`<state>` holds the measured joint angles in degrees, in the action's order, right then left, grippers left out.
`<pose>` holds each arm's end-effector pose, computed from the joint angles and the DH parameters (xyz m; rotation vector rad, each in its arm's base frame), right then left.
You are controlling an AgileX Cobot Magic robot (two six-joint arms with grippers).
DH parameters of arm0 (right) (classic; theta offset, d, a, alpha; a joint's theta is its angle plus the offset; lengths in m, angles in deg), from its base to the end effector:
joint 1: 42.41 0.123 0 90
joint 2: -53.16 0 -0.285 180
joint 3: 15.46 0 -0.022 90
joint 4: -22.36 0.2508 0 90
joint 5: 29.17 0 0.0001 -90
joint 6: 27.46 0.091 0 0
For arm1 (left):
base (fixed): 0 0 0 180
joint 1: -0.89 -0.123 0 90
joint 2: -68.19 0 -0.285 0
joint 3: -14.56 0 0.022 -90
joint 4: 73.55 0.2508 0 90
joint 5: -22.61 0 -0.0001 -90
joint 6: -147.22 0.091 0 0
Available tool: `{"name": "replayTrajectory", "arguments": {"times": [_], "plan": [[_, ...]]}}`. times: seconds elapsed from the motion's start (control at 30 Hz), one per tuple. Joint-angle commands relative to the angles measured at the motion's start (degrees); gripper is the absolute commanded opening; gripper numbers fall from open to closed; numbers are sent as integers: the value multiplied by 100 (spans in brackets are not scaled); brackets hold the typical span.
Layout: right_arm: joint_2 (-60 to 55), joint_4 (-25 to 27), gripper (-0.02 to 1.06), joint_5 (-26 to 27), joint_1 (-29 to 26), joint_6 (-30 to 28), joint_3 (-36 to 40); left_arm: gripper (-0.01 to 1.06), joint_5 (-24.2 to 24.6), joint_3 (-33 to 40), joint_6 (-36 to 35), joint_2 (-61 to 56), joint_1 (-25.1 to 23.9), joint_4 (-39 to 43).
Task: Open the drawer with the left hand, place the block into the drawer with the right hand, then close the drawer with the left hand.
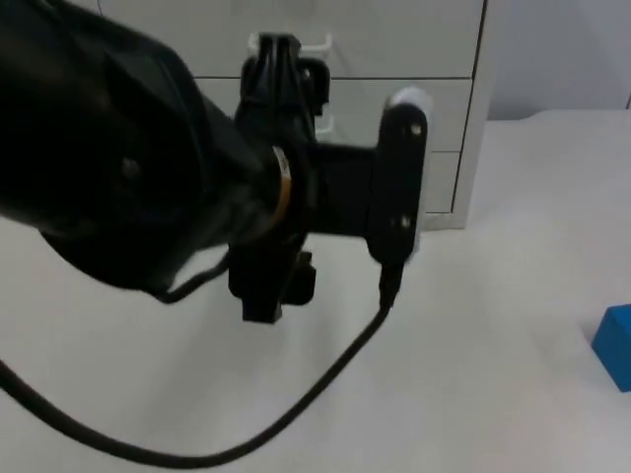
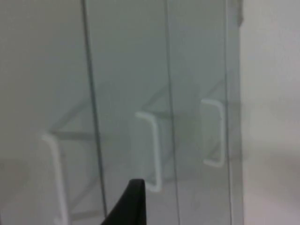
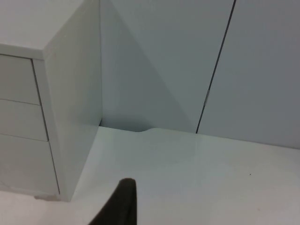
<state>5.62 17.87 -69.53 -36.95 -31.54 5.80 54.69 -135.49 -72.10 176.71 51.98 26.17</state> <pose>0.1192 0.0068 0.4147 -0.1807 1.8953 -0.0725 0.2447 -0.2272 0.1678 1.7374 1.4840 0.7339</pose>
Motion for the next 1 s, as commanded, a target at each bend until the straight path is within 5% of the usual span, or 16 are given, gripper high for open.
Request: {"name": "replayTrajectory", "arguments": {"times": [0.0, 0.23, 0.6, 0.97], "plan": [[-2, -34, 103, 62, -22, -40, -44, 98, 346, 19, -183, 256, 88, 22], [-2, -34, 103, 75, -9, -40, -44, 98, 1302, -392, -735, 1072, 99, 22], [-2, -34, 103, 75, -9, -40, -44, 98, 876, -613, -2183, 1407, -243, 22], [-2, -34, 103, 66, -9, -27, -44, 98, 446, -1137, -2272, 1728, -389, 22]]}}
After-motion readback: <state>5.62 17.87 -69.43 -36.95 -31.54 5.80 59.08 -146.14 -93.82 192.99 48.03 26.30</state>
